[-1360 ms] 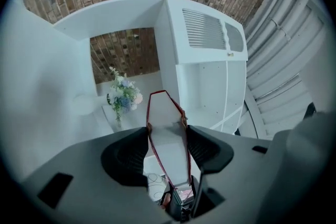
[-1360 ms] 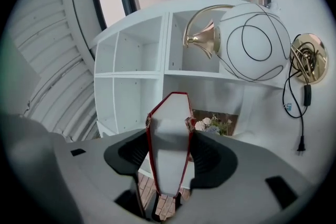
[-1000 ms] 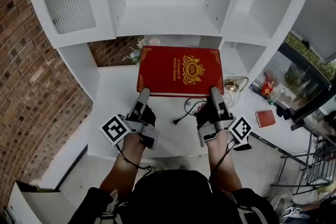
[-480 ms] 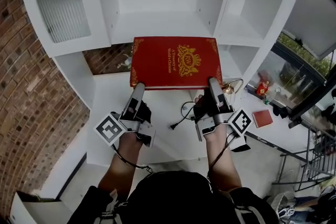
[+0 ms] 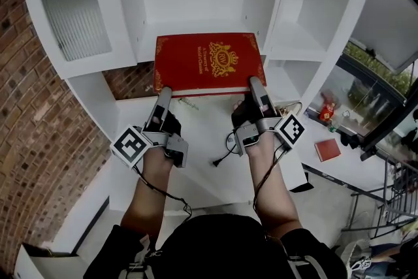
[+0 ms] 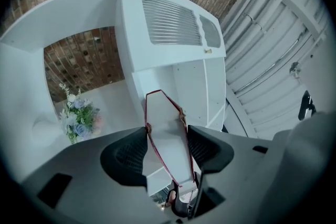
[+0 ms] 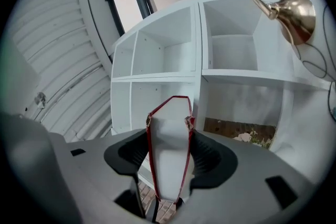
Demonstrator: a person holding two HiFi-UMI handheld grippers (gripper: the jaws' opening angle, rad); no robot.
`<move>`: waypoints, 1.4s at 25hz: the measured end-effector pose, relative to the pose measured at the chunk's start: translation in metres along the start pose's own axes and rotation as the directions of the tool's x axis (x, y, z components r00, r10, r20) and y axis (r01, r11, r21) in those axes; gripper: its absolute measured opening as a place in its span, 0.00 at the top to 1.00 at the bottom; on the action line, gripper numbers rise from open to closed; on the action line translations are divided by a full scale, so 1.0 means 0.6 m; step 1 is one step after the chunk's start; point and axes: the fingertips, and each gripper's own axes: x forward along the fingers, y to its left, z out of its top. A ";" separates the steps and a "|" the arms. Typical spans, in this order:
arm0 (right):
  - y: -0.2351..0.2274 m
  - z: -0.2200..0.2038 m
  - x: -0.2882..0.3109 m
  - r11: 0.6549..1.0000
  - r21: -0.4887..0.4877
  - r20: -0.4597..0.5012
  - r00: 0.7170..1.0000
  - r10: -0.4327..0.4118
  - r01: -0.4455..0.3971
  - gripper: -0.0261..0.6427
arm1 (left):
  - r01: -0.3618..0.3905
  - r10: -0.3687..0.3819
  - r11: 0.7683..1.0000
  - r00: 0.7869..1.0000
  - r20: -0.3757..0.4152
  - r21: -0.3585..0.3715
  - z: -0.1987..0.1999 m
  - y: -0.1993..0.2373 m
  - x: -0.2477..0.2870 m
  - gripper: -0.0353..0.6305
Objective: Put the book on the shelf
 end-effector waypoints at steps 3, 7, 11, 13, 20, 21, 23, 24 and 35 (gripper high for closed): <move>-0.017 0.006 0.040 1.000 0.018 -0.006 1.000 -0.021 0.021 0.57 | -0.004 0.003 1.000 1.000 0.011 0.019 0.020 0.012 0.033 0.57; -0.028 0.012 0.076 0.999 0.009 -0.015 0.999 -0.040 0.040 0.56 | -0.005 0.004 0.998 1.000 0.019 0.055 0.041 0.022 0.062 0.57; -0.034 0.019 0.090 0.999 -0.023 -0.010 0.999 -0.043 0.042 0.56 | 0.002 -0.005 0.996 1.000 0.026 0.094 0.045 0.025 0.076 0.56; -0.038 0.026 0.105 0.998 -0.046 -0.008 0.999 -0.045 0.045 0.55 | 0.034 -0.037 0.997 0.999 0.029 0.076 0.048 0.022 0.092 0.56; -0.052 0.054 0.153 0.980 -0.174 0.014 0.995 -0.099 0.100 0.52 | -0.077 0.072 0.955 0.997 0.029 0.286 0.079 0.056 0.121 0.53; -0.051 0.058 0.157 0.971 -0.210 0.024 0.993 -0.113 0.115 0.52 | -0.089 0.083 0.937 0.996 0.035 0.339 0.083 0.055 0.123 0.52; -0.045 0.069 0.164 0.940 -0.307 0.050 0.989 -0.139 0.148 0.50 | -0.103 0.093 0.891 0.995 0.044 0.442 0.089 0.048 0.129 0.50; -0.041 0.074 0.168 0.915 -0.368 0.066 0.986 -0.151 0.164 0.49 | -0.105 0.095 0.870 0.994 0.047 0.481 0.092 0.045 0.133 0.50; 0.010 0.088 0.208 0.433 -0.887 0.114 0.985 -0.133 0.161 0.45 | -0.133 0.128 0.639 0.990 0.066 0.758 0.126 0.027 0.173 0.49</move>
